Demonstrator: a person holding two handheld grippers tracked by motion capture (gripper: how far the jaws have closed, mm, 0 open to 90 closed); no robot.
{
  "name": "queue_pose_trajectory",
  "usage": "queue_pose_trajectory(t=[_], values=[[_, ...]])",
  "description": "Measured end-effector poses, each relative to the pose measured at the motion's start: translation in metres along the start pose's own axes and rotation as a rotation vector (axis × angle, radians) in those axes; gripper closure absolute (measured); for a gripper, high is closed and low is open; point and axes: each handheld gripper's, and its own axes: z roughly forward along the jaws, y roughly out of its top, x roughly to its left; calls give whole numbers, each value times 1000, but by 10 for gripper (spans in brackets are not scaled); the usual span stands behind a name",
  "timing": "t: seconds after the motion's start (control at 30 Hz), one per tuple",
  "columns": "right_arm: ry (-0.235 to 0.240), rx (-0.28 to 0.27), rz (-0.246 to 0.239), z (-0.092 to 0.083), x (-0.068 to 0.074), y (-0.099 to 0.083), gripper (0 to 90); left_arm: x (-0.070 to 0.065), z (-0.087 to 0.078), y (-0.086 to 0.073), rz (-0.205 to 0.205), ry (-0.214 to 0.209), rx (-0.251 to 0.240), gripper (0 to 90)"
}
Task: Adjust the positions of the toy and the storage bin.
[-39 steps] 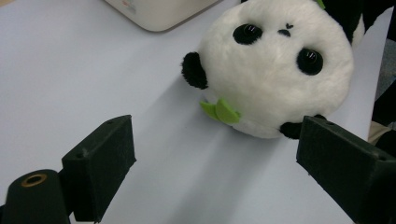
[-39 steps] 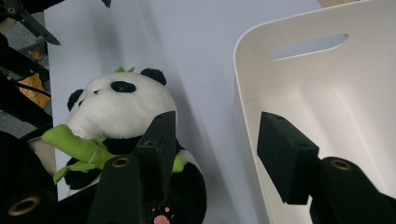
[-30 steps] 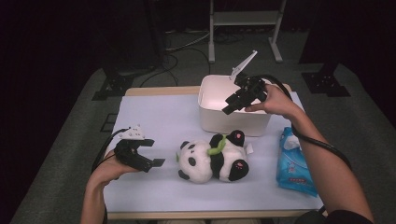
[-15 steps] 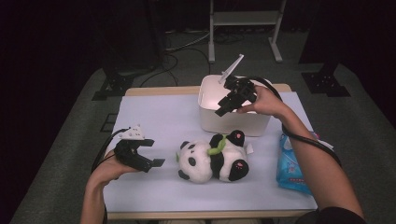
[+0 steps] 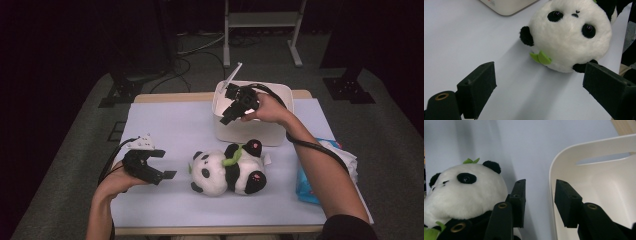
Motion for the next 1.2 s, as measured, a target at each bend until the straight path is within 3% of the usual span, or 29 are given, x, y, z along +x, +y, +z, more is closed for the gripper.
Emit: queue_pose_trajectory(t=[0.2,0.4,0.8,1.2], values=[[14,15,5,12,-5,8,704,1,-1,-1,-3,0,-7,104],[-4,20,21,19,-10,12,818,2,-2,-2,-3,-1,-1,104],[-22,22,19,19,-5,13,838,2,-1,-1,-3,0,0,104],[5,34,-28,26,15,23,839,1,-2,-1,2,-2,0,104]])
